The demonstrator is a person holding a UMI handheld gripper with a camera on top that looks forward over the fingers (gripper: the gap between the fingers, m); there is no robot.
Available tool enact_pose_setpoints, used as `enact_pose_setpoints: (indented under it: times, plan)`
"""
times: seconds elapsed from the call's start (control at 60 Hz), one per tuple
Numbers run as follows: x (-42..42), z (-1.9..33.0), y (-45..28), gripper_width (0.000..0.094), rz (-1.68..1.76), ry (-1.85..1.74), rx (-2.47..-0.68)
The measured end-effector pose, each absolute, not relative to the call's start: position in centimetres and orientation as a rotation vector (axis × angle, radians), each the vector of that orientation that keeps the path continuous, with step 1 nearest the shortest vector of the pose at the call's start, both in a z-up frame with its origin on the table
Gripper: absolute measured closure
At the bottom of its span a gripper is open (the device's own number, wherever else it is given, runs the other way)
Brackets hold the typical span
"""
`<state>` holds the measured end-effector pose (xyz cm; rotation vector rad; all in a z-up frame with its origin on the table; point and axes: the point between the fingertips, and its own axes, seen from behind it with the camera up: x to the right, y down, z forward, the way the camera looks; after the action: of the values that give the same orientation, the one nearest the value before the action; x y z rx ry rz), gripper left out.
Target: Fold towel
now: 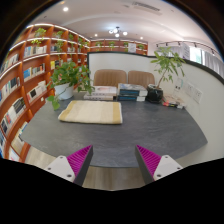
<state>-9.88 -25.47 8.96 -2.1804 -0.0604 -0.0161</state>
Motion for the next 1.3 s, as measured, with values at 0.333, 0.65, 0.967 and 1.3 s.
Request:
enact_pose_setpoints:
  times: [0.333,0.65,0.967,1.3]
  plan:
    - [-28.3,4.7,-10.1,0.0083,0.064,-0.159,-2.229]
    - [-36.0,1.5,4.2,0.0341,-0.011,-0.197,-2.239]
    - [-37.5,-1.1,5.2,0.0876,0.003,-0.199,-2.260]
    - [-31.0,9.1,5.8,0.0886,0.272,0.107,-2.224]
